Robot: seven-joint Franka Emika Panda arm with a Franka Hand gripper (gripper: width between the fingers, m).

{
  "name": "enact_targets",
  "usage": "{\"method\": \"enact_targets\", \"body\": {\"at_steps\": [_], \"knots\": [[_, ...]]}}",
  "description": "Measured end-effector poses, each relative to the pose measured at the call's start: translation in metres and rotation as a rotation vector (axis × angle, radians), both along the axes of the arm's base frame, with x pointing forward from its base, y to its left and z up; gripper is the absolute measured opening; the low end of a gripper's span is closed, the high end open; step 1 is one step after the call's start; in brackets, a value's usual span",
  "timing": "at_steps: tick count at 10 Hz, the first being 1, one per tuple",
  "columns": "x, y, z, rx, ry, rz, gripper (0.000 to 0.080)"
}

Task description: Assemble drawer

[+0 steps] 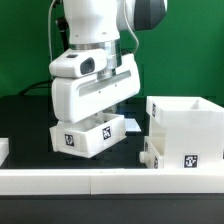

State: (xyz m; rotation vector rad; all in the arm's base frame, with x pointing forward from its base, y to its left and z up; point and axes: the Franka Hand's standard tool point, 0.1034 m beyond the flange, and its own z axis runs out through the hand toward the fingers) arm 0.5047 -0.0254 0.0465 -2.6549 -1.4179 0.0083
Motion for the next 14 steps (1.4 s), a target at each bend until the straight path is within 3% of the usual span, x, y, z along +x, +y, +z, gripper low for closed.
{"method": "enact_targets", "body": {"at_steps": [3,5,11,14], "knots": [[0.013,-0.001,0.005,-0.034,-0.038,0.334,0.0043],[0.011,-0.004,0.003,-0.029,-0.044,0.469,0.0043],[0.039,0.007,0.015,-0.049,-0.085,0.573,0.0043],[0.037,0.005,0.011,-0.056,-0.107,0.567,0.0043]]}}
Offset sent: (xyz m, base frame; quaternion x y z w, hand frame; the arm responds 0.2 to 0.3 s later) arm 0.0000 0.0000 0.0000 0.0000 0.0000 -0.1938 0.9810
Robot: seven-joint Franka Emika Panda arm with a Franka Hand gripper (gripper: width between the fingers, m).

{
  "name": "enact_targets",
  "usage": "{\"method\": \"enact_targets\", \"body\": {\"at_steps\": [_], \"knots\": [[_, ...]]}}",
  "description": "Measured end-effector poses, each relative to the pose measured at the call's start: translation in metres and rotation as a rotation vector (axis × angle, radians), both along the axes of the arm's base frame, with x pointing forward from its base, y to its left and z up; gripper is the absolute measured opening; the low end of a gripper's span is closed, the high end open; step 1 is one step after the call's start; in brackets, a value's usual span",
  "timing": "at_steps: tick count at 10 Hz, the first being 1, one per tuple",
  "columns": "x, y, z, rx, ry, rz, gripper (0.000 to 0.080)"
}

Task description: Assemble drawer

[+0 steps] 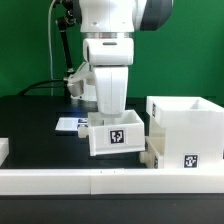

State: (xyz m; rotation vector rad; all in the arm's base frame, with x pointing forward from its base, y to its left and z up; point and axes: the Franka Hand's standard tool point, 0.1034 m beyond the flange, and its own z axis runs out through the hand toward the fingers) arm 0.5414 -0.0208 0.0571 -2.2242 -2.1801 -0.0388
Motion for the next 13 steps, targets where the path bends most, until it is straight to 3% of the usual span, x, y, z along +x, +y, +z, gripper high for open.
{"method": "enact_targets", "body": {"at_steps": [7,13], "knots": [[0.004,0.015,-0.003,0.003,-0.001,0.018,0.0043],[0.001,0.015,-0.005,0.004,0.034,0.014,0.0043]]}}
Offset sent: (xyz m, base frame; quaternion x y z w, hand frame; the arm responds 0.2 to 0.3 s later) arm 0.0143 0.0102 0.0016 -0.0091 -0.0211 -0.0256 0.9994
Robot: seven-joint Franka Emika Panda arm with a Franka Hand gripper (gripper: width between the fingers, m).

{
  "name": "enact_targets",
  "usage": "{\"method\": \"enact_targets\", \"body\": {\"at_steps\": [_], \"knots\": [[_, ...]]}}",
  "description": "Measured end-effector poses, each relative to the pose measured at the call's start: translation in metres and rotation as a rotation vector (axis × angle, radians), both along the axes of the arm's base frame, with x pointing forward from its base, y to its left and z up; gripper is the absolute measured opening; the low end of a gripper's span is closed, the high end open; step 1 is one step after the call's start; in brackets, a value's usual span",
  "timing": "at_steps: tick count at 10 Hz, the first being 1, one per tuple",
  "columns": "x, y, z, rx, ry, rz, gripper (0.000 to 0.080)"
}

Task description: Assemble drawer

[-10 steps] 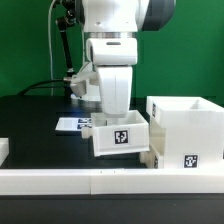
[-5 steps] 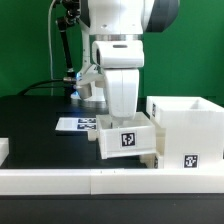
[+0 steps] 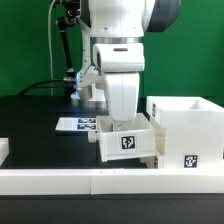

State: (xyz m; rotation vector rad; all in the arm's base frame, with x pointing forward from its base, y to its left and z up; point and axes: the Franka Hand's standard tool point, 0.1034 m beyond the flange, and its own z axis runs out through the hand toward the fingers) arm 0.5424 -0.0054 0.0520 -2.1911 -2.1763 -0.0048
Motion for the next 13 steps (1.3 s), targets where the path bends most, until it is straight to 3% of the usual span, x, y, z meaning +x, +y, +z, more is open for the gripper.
{"method": "enact_targets", "body": {"at_steps": [10,13], "knots": [[0.0079,0.0071,0.0069,0.003,-0.013,0.008,0.0043],[0.0039,0.0081,-0.0001,0.005,0.001,0.004,0.0043]]}}
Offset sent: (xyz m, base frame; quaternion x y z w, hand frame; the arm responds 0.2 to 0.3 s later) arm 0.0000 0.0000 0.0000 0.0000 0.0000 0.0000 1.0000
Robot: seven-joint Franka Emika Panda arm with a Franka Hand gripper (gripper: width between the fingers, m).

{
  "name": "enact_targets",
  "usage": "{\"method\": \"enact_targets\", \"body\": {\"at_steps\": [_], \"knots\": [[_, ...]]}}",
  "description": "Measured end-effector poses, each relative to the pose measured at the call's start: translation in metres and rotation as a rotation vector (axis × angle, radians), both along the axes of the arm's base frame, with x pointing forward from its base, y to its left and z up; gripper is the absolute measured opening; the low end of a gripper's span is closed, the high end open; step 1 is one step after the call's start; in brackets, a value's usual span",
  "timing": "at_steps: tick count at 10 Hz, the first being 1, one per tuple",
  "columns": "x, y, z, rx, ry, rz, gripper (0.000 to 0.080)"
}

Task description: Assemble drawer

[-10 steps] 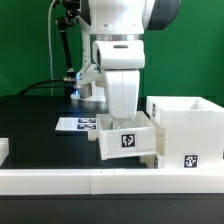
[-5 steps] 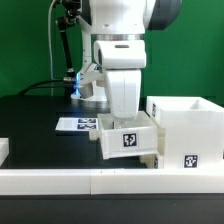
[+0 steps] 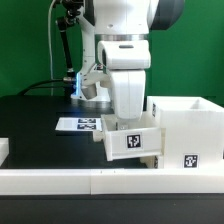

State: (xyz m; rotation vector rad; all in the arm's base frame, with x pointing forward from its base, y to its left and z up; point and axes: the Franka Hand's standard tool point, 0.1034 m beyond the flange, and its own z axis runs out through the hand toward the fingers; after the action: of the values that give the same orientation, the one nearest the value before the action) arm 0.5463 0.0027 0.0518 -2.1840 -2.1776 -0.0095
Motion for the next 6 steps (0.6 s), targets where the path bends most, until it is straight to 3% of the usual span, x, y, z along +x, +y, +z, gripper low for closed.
{"method": "enact_targets", "body": {"at_steps": [6], "knots": [[-0.0018,0.0006,-0.0001,-0.001,0.020,-0.001,0.0043]]}}
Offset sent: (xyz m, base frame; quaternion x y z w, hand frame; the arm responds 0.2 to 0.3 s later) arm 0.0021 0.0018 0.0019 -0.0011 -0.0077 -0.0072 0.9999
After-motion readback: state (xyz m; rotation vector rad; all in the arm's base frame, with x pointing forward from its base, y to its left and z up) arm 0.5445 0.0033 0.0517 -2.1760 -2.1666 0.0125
